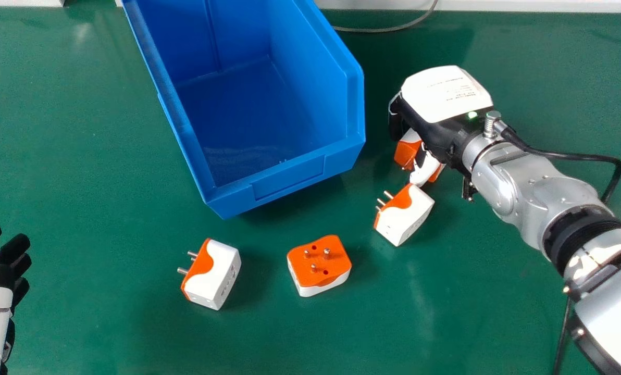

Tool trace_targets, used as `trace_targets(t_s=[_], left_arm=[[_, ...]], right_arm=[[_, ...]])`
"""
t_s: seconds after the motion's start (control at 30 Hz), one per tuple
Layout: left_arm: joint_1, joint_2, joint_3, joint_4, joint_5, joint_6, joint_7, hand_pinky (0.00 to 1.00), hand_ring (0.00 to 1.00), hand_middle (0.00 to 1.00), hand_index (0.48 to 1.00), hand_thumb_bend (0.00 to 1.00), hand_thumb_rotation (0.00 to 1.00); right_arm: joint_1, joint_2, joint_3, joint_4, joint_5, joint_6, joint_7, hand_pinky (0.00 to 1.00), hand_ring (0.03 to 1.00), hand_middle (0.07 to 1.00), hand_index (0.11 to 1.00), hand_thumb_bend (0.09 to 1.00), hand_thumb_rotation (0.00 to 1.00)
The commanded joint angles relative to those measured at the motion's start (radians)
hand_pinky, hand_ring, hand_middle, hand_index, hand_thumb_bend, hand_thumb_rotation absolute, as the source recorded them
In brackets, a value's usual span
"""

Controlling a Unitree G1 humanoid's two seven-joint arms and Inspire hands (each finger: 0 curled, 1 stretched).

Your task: Pick all objects and put in blue box

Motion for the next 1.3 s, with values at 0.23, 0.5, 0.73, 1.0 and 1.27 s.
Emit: trace_targets(t_s=[0.23, 0.5, 0.73, 1.0, 1.27], left_arm=[[0.033, -0.01, -0.005, -0.04, 0.018, -0.006, 0.018, 0.95, 0.92, 0.89, 0.923, 0.37, 0.73], [0.027, -0.009, -0.014, -0.029, 0.011, -0.015, 0.015, 0.96, 0.92, 0.9, 0.926, 0.39, 0.74], [0.021, -0.01, -0.027, -0.036, 0.018, 0.001, 0.028, 0.95, 0.92, 0.89, 0.927, 0.39, 0.74], [0.01, -0.009, -0.038, -0.045, 0.024, 0.014, 0.044, 0.93, 0.91, 0.89, 0.928, 0.41, 0.74], [-0.007, -0.012, -0.048, -0.026, 0.007, 0.004, 0.036, 0.93, 0.91, 0.89, 0.928, 0.43, 0.74]], right_arm=[[-0.007, -0.031, -0.004, -0.022, -0.001, -0.016, -0.043, 0.33, 0.452, 0.545, 0.501, 0.495, 0.0], [-0.014, -0.053, 0.033, -0.023, -0.039, -0.03, -0.061, 0.33, 0.453, 0.547, 0.497, 0.494, 0.0], [-0.018, -0.069, -0.027, -0.031, 0.011, -0.056, -0.033, 0.33, 0.452, 0.546, 0.499, 0.494, 0.0], [-0.035, -0.099, -0.043, -0.053, 0.015, -0.086, -0.01, 0.33, 0.452, 0.549, 0.499, 0.493, 0.0], [-0.042, -0.121, -0.051, -0.085, 0.016, -0.086, 0.014, 0.33, 0.455, 0.557, 0.501, 0.492, 0.0]])
